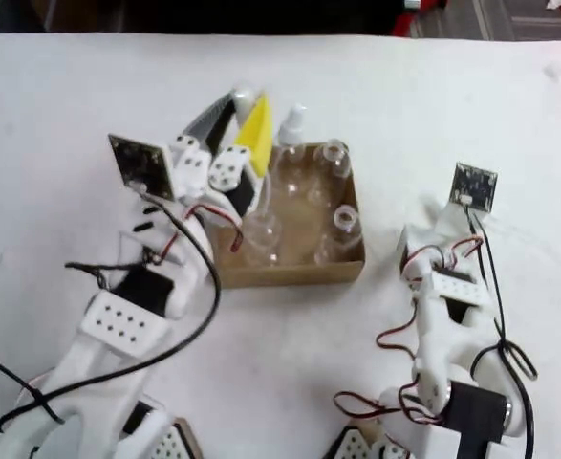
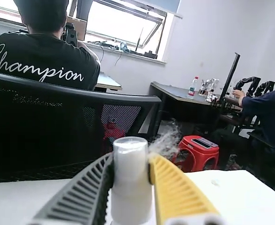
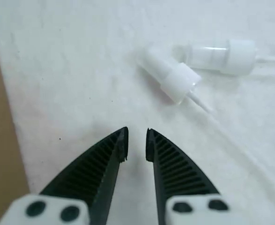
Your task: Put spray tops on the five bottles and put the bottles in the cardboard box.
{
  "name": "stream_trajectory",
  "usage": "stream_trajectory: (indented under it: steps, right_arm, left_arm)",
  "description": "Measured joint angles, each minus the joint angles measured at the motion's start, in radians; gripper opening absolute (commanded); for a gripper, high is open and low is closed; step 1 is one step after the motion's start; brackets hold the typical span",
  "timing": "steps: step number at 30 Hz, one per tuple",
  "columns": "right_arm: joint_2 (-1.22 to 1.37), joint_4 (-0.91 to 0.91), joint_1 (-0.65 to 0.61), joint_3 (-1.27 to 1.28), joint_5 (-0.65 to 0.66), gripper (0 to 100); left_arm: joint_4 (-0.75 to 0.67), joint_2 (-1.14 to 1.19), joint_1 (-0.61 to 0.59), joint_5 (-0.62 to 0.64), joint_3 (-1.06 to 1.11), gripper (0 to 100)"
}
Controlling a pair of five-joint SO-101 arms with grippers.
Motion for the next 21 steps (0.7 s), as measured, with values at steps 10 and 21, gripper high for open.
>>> stream_trajectory:
  steps: [10,21]
  right_arm:
    - [0.000,0.000,0.000,0.000,0.000,5.3]
    - [0.000,0.000,0.000,0.000,0.000,5.3]
  left_arm:
    - [-0.006,0.000,0.014,0.000,0.057,2]
    - [-0.118,0.000,0.012,0.000,0.192,2]
